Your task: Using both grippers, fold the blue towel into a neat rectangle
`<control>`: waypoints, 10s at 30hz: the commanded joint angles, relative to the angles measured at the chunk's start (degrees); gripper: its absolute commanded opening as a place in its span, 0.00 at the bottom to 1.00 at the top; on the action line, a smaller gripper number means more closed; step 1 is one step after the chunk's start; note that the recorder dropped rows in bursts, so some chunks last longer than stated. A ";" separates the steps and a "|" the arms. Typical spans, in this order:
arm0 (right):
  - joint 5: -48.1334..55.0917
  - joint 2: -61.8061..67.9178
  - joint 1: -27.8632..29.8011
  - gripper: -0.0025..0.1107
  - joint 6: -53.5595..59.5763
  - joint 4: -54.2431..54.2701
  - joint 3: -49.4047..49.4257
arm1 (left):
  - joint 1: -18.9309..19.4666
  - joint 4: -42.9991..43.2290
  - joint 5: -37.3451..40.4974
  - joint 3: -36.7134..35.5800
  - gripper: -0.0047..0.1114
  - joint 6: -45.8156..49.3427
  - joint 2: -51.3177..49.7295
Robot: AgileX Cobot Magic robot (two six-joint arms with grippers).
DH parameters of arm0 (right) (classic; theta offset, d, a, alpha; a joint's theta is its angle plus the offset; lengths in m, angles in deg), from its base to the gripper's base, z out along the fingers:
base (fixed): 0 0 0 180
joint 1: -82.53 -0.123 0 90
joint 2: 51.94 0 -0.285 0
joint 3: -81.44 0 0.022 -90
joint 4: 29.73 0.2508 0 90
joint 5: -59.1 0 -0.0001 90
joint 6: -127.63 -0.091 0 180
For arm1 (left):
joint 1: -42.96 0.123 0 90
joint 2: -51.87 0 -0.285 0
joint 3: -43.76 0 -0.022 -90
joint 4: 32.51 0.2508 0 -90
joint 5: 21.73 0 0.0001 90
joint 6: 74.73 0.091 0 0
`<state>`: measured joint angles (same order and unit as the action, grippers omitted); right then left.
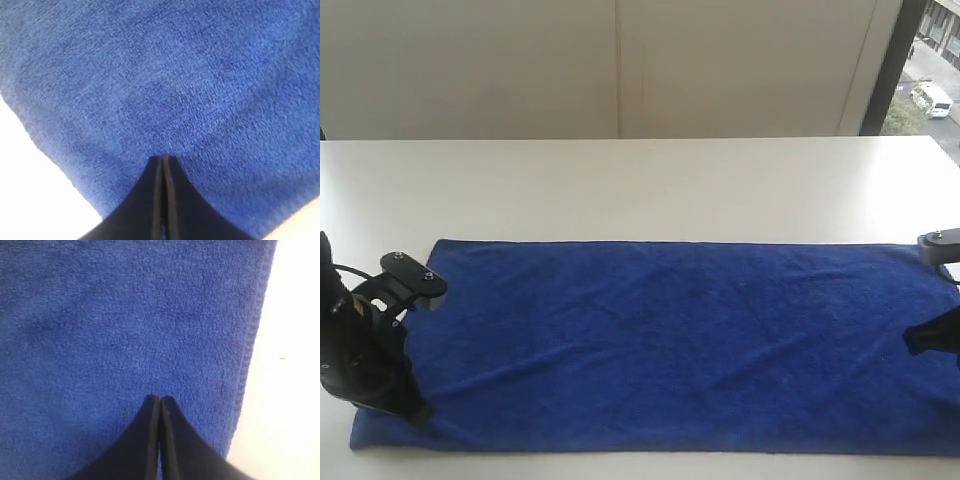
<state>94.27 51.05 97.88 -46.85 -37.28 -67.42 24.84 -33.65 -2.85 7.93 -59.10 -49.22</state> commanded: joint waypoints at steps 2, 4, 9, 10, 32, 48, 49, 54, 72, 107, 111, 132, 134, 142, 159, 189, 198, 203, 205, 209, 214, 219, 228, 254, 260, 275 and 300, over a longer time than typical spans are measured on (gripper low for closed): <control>0.66 -0.06 0.00 0.02 -0.20 0.36 -0.11 | -0.28 1.14 3.82 0.60 0.04 -0.74 3.36; 0.66 -0.06 0.00 0.02 -0.20 0.36 -0.11 | -0.28 -0.18 5.42 1.31 0.04 -0.74 6.35; 0.11 -0.06 0.00 0.02 -0.20 0.25 -0.11 | -0.28 -3.58 10.94 1.16 0.04 -1.53 12.57; -0.11 -0.06 0.00 0.02 -0.20 0.25 -0.11 | -0.28 -4.01 11.79 0.64 0.04 -1.89 13.12; 0.54 -0.06 0.00 0.02 -0.20 0.83 -0.11 | -0.28 -3.77 -2.15 -8.87 0.04 -5.32 4.38; 7.54 -2.48 0.00 0.02 0.98 0.81 -1.47 | -0.28 -3.88 -3.43 -8.80 0.04 -5.78 13.51; 8.42 -2.48 0.00 0.02 1.12 0.81 -1.47 | -0.28 -3.88 -4.31 -9.09 0.04 -5.78 13.17; 8.54 -2.48 0.00 0.02 1.32 0.81 -1.47 | -0.28 -3.88 -5.75 -11.31 0.04 -5.78 9.91; 14.11 -2.48 0.00 0.02 1.88 0.81 -1.21 | -0.28 -3.75 -2.55 -12.72 0.04 -5.78 9.06; 17.64 5.27 0.00 0.02 -10.31 -16.47 -0.71 | -0.28 -3.96 -7.36 -12.72 0.04 -6.69 21.44; 15.90 2.46 0.00 0.02 -10.28 -15.97 -2.68 | -0.28 -3.96 -7.98 -12.72 0.04 -6.69 21.44; -1.68 16.06 0.00 0.02 -7.17 -8.34 -18.94 | -0.28 -4.79 -17.35 -12.72 0.04 -6.81 21.44; -2.23 17.15 0.00 0.02 -7.17 -8.47 -19.36 | -0.28 -4.79 -18.19 -12.72 0.04 -6.81 21.44; -1.61 21.58 0.11 0.02 -5.52 -9.68 -22.16 | -0.28 -4.79 -18.55 -12.72 0.04 -6.81 21.44; 2.94 13.62 0.88 0.03 1.26 -2.38 -24.69 | -0.28 -4.79 -18.55 -12.72 0.04 -6.81 21.44; 3.98 19.99 10.93 0.46 25.78 16.57 -24.48 | -0.28 -4.79 -19.23 -12.72 0.04 -6.81 21.44; 3.56 18.10 10.93 0.46 26.62 16.00 -24.69 | -0.28 -4.79 -19.20 -12.72 0.04 -6.91 21.44; 4.04 19.08 10.97 0.46 26.48 13.75 -24.69 | -0.28 -4.79 -19.20 -12.72 0.04 -6.91 21.44; 3.93 19.84 10.97 0.46 26.25 13.75 -24.69 | -0.28 -4.79 -19.20 -12.72 0.04 -6.91 21.44; 4.50 20.93 10.97 0.46 26.25 14.14 -24.55 | -0.28 -4.79 -19.20 -12.72 0.04 -6.91 21.44; 5.69 21.91 10.97 0.42 26.25 15.83 -24.55 | -0.28 -4.79 -19.20 -12.72 0.04 -6.91 21.44; 6.09 22.26 10.97 0.29 26.35 16.50 -24.55 | -0.28 -4.79 -19.20 -12.72 0.04 -6.91 21.44; 6.31 21.40 10.97 0.18 26.35 16.79 -24.55 | -0.28 -4.79 -19.20 -12.72 0.04 -6.91 21.44; 8.26 15.71 -17.50 0.11 27.87 30.26 -32.73 | -0.28 -4.79 -19.20 -12.72 0.04 -6.91 21.44; 3.94 18.56 -32.44 0.11 27.20 32.74 -41.85 | -0.28 -4.79 -19.56 -12.72 0.04 -6.89 21.44; 11.81 33.63 -50.79 0.11 24.47 35.02 -66.76 | -0.28 -4.79 -20.93 -12.72 0.04 -7.03 21.44; 13.73 40.16 -54.56 0.11 24.69 39.89 -76.06 | 11.61 -7.06 -25.36 -12.72 0.04 -6.95 21.44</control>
<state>109.59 90.21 44.13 -24.19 1.58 -142.99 36.25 -40.11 -28.33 -4.37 -65.65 -28.35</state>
